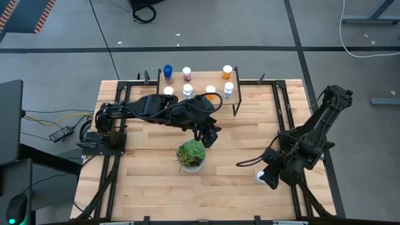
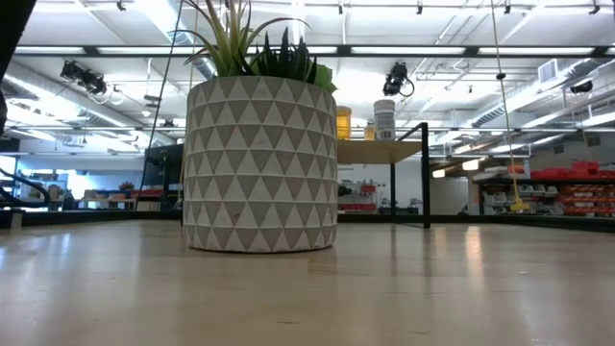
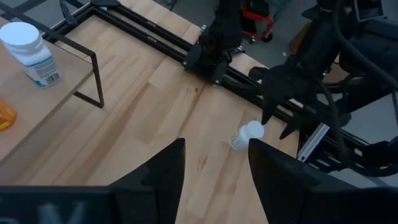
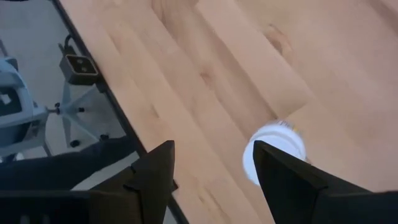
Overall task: Pick and place medicine bottles onto shelf by color
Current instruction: Put the white pill bottle on the shelf
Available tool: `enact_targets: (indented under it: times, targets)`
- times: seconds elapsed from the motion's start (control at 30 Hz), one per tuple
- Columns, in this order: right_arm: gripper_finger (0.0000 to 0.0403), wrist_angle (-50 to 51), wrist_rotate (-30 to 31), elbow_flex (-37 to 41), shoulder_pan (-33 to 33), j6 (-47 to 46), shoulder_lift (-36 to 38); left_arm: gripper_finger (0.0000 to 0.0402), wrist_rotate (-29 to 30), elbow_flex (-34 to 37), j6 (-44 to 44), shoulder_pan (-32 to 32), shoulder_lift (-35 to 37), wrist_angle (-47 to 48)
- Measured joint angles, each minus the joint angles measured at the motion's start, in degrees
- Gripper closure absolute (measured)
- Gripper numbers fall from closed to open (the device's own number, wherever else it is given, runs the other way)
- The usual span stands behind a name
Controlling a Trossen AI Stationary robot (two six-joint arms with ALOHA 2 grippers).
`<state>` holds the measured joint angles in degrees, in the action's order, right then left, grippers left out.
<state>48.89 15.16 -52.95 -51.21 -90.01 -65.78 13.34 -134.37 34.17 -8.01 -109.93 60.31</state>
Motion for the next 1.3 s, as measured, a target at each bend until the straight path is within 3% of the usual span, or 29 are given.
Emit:
enact_targets:
  times: [0.2,0.63,0.77,1.1,1.3]
  targets:
    - [0.017,-0.53,2.25,0.02,-1.25,-1.76,0.0,0.0223,-0.02,0.0,-0.04,0.0,0.0,-1.77]
    - [0.0072,5.14,-0.35,0.02,-2.57,0.49,-0.38,0.0224,-0.05,0.0,-1.49,-0.68,0.0,-3.12]
    - [0.0066,8.25,-0.26,0.02,-3.15,1.54,-2.83,0.0226,-0.04,0.0,-2.21,-0.66,0.0,-3.1]
    - [0.0065,5.13,-1.98,0.02,-3.09,1.48,-12.18,0.0226,-0.05,0.0,-2.29,-0.66,0.02,-3.04]
    - [0.0065,4.01,-2.82,0.04,-3.09,-0.93,-13.86,0.0229,-0.04,0.0,-2.36,-0.65,0.02,-3.04]
